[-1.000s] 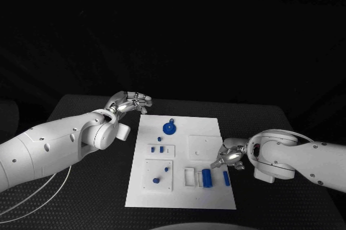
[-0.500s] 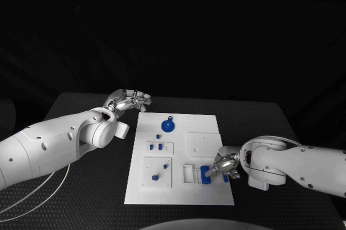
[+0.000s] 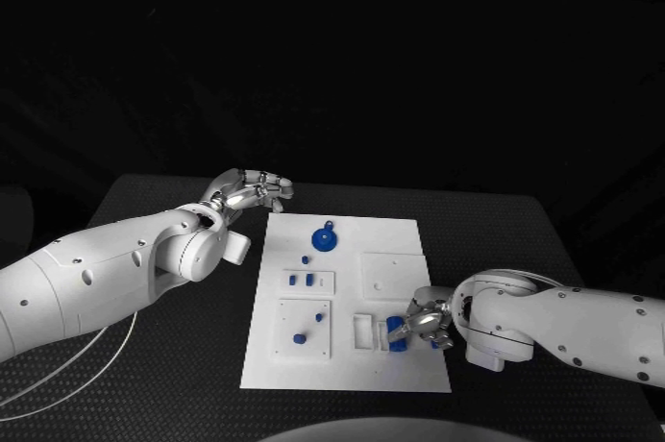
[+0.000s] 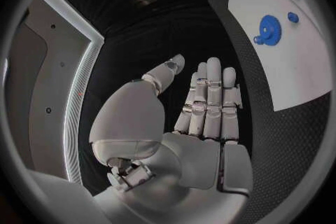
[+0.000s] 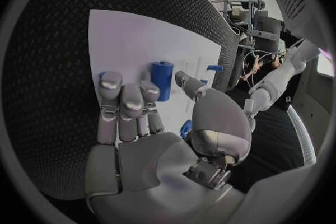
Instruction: Assemble the parts on the task board
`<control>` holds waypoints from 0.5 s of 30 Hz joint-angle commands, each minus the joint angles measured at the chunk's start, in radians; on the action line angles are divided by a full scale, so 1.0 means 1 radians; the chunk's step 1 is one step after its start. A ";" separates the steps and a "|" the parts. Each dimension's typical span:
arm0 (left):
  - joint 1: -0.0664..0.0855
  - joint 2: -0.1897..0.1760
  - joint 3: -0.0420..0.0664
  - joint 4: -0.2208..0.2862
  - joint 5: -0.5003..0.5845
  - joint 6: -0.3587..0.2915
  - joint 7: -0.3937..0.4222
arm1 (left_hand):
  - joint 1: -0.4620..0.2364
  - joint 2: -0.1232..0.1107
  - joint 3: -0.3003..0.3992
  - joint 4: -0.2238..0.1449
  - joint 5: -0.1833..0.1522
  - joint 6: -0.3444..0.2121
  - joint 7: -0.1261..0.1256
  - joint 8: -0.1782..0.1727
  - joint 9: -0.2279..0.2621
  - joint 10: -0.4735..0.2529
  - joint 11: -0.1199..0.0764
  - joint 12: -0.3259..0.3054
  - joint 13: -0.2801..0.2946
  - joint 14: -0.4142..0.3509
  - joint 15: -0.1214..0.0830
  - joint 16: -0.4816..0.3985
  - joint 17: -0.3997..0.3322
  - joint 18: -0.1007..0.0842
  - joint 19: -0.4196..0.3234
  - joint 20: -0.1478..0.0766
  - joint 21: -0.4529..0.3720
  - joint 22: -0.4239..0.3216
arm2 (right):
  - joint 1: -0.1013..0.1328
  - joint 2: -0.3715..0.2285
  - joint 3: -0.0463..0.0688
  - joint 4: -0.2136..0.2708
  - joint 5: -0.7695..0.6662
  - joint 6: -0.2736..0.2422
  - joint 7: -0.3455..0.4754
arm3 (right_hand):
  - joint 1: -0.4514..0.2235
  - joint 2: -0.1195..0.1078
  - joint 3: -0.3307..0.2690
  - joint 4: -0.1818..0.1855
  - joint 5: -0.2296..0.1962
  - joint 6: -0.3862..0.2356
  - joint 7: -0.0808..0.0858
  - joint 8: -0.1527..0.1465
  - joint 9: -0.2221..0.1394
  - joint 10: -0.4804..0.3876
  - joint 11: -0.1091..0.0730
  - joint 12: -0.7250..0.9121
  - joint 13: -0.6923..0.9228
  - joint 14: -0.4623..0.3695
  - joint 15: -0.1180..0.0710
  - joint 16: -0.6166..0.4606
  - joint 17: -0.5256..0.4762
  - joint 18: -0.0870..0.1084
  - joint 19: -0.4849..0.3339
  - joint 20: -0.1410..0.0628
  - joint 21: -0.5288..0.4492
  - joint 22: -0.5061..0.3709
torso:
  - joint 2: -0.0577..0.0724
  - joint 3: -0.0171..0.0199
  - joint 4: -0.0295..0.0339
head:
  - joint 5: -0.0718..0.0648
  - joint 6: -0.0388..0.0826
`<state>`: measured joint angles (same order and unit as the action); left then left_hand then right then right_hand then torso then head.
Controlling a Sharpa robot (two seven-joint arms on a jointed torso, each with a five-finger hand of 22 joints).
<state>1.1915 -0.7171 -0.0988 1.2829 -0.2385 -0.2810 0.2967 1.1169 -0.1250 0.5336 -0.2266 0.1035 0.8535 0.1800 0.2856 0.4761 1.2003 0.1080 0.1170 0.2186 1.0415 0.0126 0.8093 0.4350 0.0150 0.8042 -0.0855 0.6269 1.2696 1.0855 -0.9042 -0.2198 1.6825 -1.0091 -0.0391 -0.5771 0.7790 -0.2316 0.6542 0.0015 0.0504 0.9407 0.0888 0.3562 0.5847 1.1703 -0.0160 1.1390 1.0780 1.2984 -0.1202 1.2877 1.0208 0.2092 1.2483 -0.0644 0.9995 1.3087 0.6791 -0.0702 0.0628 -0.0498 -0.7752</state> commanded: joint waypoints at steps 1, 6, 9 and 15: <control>0.000 0.001 0.001 0.003 0.005 0.015 0.005 | -0.009 0.000 0.000 0.008 0.003 -0.007 -0.003 -0.001 -0.001 0.004 -0.001 -0.002 -0.002 0.006 -0.001 -0.006 0.002 0.014 0.005 -0.001 -0.005 0.001 | -0.008 0.010 -0.003 -0.008 -0.002 -0.037 -0.004 | -0.011 -0.004 0.002 0.005 -0.001 0.000 0.010 -0.009 -0.008 -0.024 0.002 0.005 0.002 -0.004 -0.002 0.006 0.002 0.053 0.010 -0.019 0.004 0.020 | 0.000 -0.0002 0.0006 | 0.002 -0.001; 0.000 0.001 0.001 0.004 0.005 0.016 0.004 | -0.009 0.000 0.000 0.008 0.003 -0.007 -0.003 -0.001 -0.001 0.003 -0.001 -0.002 -0.002 0.006 -0.001 -0.006 0.002 0.014 0.005 -0.001 -0.005 0.001 | -0.008 0.019 -0.003 -0.015 -0.004 -0.041 -0.006 | -0.013 -0.004 0.004 0.006 -0.001 0.000 0.010 -0.009 -0.007 -0.024 0.002 0.005 0.003 -0.004 -0.002 0.006 0.002 0.053 0.009 -0.019 0.005 0.020 | 0.000 -0.0008 0.0008 | 0.004 -0.001; 0.000 0.001 0.001 0.004 0.005 0.016 0.004 | -0.009 0.000 0.000 0.008 0.003 -0.007 -0.003 -0.001 -0.001 0.003 -0.001 -0.002 -0.002 0.006 -0.001 -0.006 0.002 0.015 0.005 -0.001 -0.005 0.002 | -0.008 0.024 -0.003 -0.020 -0.007 -0.041 -0.010 | -0.012 -0.001 0.007 0.004 -0.001 0.000 0.010 -0.010 -0.007 -0.024 0.002 0.004 0.003 -0.004 -0.002 0.005 0.002 0.053 0.009 -0.019 0.006 0.020 | -0.001 -0.0016 0.0006 | 0.005 -0.001; 0.000 0.001 0.001 0.004 0.005 0.017 0.004 | -0.010 0.000 0.000 0.009 0.003 -0.008 -0.003 -0.002 -0.002 0.003 -0.001 -0.002 -0.002 0.006 -0.001 -0.007 0.003 0.015 0.005 -0.001 -0.006 0.002 | -0.009 0.031 -0.003 -0.028 -0.006 -0.052 -0.015 | -0.001 0.024 0.018 -0.020 -0.001 0.004 0.010 -0.012 -0.003 -0.024 0.002 0.004 0.007 -0.003 -0.002 0.004 0.005 0.053 0.005 -0.019 0.014 0.020 | -0.001 -0.0018 0.0007 | 0.007 -0.003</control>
<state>1.1915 -0.7172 -0.0988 1.2839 -0.2382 -0.2784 0.2958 1.1169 -0.1250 0.5311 -0.2240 0.1035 0.8535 0.1800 0.2856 0.4762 1.2003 0.1080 0.1170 0.2177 1.0415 0.0126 0.8093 0.4371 0.0151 0.8042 -0.0855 0.6270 1.2704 1.0822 -0.8751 -0.2197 1.6600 -1.0077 -0.0742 -0.5798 0.7775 -0.2147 0.6754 -0.0141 0.0504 0.9453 0.0921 0.3446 0.5935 1.1453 -0.0159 1.1387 1.0840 1.3000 -0.1186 1.2877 1.0249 0.2087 1.2503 -0.0739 1.0068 1.3087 0.6785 -0.0716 0.0634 -0.0442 -0.7768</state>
